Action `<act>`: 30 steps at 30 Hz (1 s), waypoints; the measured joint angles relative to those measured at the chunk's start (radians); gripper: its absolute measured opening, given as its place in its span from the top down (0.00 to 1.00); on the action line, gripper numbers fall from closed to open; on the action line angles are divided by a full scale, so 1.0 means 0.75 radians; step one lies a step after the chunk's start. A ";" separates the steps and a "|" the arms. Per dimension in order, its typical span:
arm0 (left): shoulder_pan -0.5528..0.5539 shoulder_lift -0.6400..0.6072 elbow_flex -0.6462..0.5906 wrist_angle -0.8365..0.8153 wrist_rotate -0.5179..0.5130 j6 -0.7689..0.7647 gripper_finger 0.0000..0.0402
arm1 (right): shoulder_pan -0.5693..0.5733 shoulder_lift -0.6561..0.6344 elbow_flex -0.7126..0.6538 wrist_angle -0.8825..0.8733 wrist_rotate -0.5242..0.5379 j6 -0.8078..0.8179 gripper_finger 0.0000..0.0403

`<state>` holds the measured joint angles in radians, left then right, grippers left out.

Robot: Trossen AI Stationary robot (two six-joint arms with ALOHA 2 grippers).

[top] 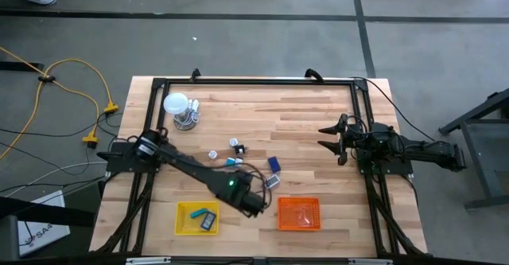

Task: Pick & Place Office items
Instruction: Put the white digital clock into the yellow bin

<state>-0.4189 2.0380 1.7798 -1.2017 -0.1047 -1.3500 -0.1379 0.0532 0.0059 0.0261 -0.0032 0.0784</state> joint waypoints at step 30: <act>0.293 0.139 -0.001 0.444 0.038 0.591 0.40 | 0.000 0.000 0.000 0.005 0.001 0.000 0.52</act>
<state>-0.1991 2.1421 1.7789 -0.8690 -0.0760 -0.9064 -0.1375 0.0533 0.0059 0.0302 -0.0025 0.0784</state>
